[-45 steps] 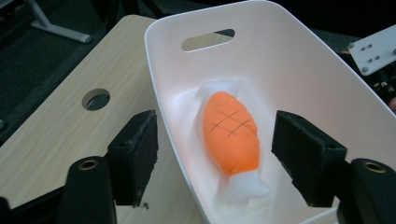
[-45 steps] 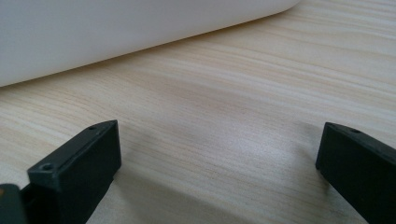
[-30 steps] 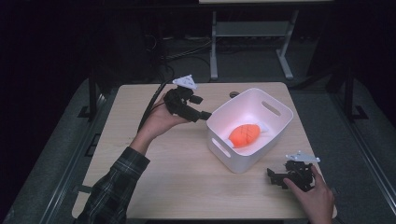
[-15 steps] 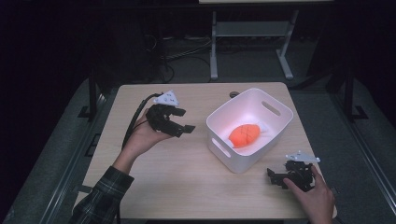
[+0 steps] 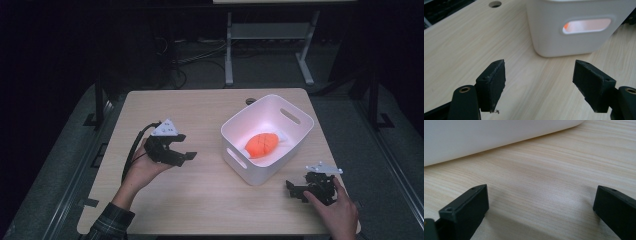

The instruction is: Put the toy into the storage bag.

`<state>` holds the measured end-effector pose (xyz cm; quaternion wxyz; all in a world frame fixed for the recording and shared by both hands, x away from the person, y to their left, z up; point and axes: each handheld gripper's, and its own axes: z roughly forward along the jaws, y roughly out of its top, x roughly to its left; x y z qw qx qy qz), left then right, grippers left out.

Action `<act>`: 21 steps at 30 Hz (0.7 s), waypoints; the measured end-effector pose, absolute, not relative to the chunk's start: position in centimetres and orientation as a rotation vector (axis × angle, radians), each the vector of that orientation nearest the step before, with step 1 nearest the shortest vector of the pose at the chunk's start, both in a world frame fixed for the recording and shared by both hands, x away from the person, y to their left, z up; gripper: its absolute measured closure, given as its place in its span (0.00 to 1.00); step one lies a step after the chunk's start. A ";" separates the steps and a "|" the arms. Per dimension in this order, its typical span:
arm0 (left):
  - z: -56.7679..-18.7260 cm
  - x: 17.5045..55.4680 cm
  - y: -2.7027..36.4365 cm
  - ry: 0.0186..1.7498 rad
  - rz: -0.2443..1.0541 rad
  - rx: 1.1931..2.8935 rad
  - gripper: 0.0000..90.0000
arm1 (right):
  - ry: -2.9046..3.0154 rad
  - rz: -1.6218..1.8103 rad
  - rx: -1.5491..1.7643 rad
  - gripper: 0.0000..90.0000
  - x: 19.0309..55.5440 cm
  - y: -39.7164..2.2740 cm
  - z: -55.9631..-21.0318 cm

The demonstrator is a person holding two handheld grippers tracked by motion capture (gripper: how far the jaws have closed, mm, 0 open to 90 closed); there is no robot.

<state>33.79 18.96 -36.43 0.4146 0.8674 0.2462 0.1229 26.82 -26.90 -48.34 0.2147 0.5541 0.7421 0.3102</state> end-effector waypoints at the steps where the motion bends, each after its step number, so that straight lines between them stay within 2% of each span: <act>1: -36.8 33.6 19.2 0.629 0.308 2.177 0.28 | 2.057 0.860 1.539 0.00 26.8 -26.9 -48.3; 12: -39.5 31.6 21.2 0.697 0.334 2.157 0.26 | 2.055 0.861 1.542 0.00 26.8 -26.9 -48.3; 21: -41.3 29.9 22.9 0.748 0.361 2.135 0.20 | 2.055 0.861 1.541 0.00 26.8 -26.9 -48.3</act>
